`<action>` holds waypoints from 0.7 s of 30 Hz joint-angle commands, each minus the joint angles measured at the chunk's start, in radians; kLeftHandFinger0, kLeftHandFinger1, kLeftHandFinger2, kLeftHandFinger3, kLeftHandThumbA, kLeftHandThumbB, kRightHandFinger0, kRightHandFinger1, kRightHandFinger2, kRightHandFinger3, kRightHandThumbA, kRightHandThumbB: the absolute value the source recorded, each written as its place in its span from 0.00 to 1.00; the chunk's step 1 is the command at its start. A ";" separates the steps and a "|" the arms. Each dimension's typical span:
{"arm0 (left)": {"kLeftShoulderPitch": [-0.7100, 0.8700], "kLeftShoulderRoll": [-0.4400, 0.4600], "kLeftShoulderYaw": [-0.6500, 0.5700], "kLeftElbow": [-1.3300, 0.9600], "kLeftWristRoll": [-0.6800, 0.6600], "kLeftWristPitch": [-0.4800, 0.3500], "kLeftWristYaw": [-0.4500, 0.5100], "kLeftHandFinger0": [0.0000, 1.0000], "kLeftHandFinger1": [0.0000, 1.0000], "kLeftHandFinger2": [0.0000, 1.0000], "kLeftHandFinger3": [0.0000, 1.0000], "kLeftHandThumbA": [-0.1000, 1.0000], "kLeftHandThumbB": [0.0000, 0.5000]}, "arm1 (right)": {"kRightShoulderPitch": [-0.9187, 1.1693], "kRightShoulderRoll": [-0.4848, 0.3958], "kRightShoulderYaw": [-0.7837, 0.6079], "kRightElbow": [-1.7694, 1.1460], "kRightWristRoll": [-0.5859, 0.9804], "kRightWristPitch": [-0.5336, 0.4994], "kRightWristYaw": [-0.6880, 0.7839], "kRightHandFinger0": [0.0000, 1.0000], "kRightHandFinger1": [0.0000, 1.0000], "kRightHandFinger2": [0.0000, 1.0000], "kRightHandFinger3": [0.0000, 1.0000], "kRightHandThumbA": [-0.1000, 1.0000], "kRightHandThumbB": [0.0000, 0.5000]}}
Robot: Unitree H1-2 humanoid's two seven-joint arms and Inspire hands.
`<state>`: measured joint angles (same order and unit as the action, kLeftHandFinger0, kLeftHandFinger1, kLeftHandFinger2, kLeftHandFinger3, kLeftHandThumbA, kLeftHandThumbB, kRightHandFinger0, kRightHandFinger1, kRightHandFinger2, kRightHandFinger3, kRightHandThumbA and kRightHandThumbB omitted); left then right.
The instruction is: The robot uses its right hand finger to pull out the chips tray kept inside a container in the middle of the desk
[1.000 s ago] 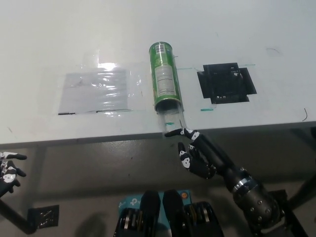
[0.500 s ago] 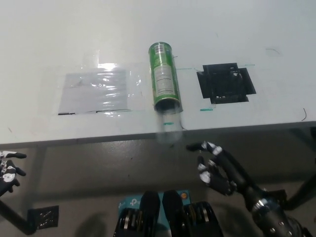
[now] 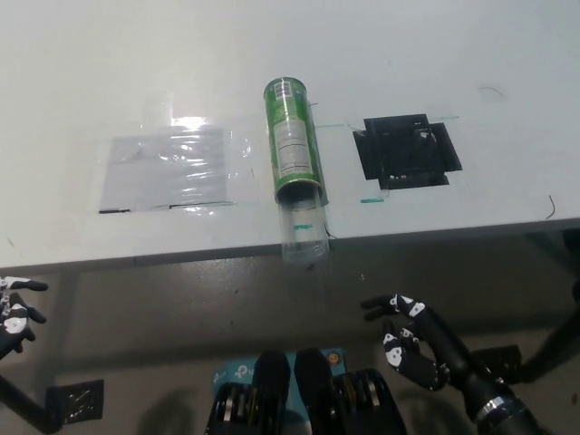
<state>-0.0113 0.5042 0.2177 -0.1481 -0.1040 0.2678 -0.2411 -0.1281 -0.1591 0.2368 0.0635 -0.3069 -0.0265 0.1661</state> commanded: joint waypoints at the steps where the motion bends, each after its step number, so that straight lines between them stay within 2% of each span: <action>1: -0.010 0.039 0.011 -0.031 0.008 -0.014 -0.002 0.26 0.30 0.38 0.57 0.13 0.00 | -0.023 0.006 -0.012 -0.020 0.037 -0.017 0.006 0.00 0.00 0.67 0.74 0.00 0.46; 10: -0.001 0.029 0.012 -0.024 0.011 -0.028 0.002 0.26 0.30 0.39 0.57 0.16 0.00 | -0.047 -0.008 -0.044 -0.058 0.049 0.020 0.007 0.00 0.01 0.70 0.73 0.00 0.42; 15: 0.005 0.023 0.015 -0.024 0.005 -0.022 0.004 0.26 0.30 0.39 0.57 0.15 0.00 | -0.083 -0.032 -0.101 -0.097 0.109 0.030 0.026 0.00 0.00 0.75 0.81 0.00 0.38; 18: 0.005 0.019 0.018 -0.027 -0.003 -0.010 0.004 0.27 0.30 0.39 0.58 0.15 0.00 | -0.095 -0.046 -0.133 -0.130 0.121 0.056 0.024 0.00 0.01 0.76 0.82 0.00 0.38; 19: 0.005 0.019 0.017 -0.025 -0.001 -0.011 0.005 0.27 0.30 0.39 0.58 0.16 0.00 | -0.104 -0.052 -0.176 -0.154 0.158 0.057 0.011 0.00 0.01 0.78 0.82 0.00 0.43; 20: 0.011 0.017 0.015 -0.029 0.004 -0.013 0.006 0.27 0.31 0.40 0.59 0.18 0.00 | -0.110 -0.059 -0.203 -0.170 0.155 0.067 -0.004 0.07 0.05 0.76 0.81 0.00 0.47; 21: 0.013 0.019 0.013 -0.032 0.010 -0.011 0.008 0.27 0.31 0.40 0.59 0.18 0.00 | -0.112 -0.060 -0.218 -0.176 0.158 0.072 -0.007 0.06 0.04 0.75 0.81 0.00 0.48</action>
<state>-0.0044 0.5032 0.2194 -0.1486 -0.1001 0.2668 -0.2407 -0.2045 -0.1986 0.0761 -0.0453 -0.2193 0.0176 0.1739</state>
